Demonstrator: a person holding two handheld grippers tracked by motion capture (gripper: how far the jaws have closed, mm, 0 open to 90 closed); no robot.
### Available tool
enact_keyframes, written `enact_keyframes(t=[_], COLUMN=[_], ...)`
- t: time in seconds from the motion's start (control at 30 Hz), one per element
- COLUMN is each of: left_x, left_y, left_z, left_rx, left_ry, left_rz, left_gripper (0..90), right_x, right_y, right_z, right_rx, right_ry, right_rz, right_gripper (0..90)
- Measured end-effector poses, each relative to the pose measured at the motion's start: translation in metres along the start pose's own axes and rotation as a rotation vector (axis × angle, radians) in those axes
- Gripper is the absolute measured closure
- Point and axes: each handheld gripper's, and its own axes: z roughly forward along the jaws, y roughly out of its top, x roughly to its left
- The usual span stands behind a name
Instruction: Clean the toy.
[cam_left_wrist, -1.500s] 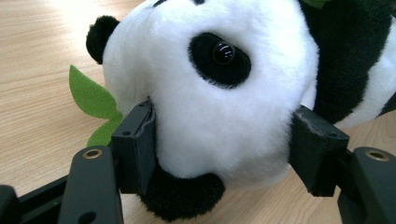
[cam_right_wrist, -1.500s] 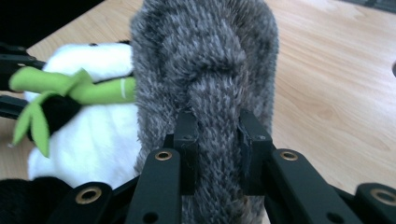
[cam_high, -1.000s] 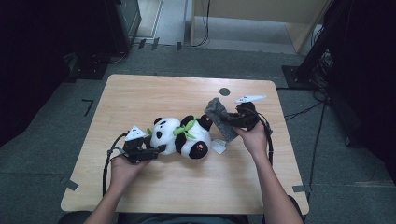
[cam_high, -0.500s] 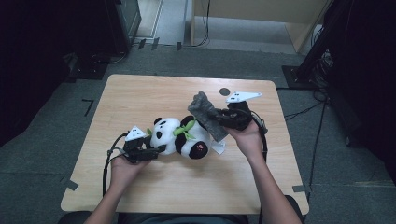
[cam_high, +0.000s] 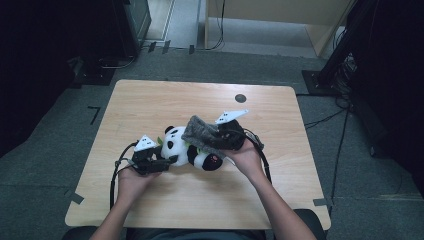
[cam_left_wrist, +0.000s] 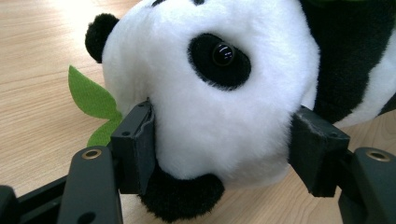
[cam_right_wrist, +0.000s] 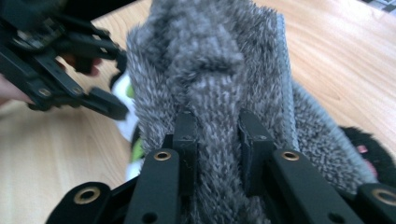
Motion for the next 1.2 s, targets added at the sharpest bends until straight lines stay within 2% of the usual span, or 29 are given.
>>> enact_keyframes(t=[0.13,0.23,0.6,0.77,0.9,1.0,1.2], left_x=[-0.001,-0.001,-0.002,-0.001,0.0,0.001,0.002], left_y=[-0.001,-0.001,-0.001,-0.001,-0.001,0.0,0.001], left_z=[0.0,0.0,0.0,0.0,0.001,0.001,0.001], left_rx=[0.0,0.001,0.004,0.002,-0.002,-0.003,-0.003], left_ry=[0.01,0.011,0.009,0.007,0.002,-0.003,-0.009], left_rz=[0.013,0.012,-0.001,-0.005,-0.007,-0.01,-0.008], left_gripper=[32.4,32.5,32.6,32.6,32.5,32.5,32.5], right_x=[-0.004,-0.008,-0.018,-0.024,-0.03,-0.035,-0.043], right_y=[-0.007,-0.012,-0.033,-0.047,-0.056,-0.061,-0.072], right_z=[0.002,0.0,-0.012,-0.017,-0.017,-0.016,-0.014], right_rx=[-0.011,-0.015,-0.016,-0.017,0.004,-0.011,0.04], right_ry=[0.019,0.022,0.004,-0.016,-0.02,-0.008,-0.015], right_rz=[0.0,0.02,0.057,0.047,0.072,0.09,0.125], right_gripper=[75.6,75.4,75.0,75.1,75.3,75.3,75.2])
